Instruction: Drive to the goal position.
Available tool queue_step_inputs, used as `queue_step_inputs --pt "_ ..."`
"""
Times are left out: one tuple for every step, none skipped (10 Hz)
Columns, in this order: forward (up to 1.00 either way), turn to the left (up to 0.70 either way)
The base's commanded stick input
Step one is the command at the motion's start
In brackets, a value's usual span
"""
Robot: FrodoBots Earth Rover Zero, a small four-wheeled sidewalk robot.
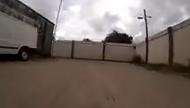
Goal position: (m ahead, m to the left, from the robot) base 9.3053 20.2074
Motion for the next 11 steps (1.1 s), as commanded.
queue_step_inputs --pt "0.30 0.00" --pt "0.30 0.00" --pt "0.30 0.00" --pt "0.30 0.00" --pt "0.30 0.00" --pt "0.30 0.00" --pt "0.30 0.00" --pt "0.30 0.00" --pt "0.30 0.00" --pt "0.30 0.00" --pt "0.30 0.00"
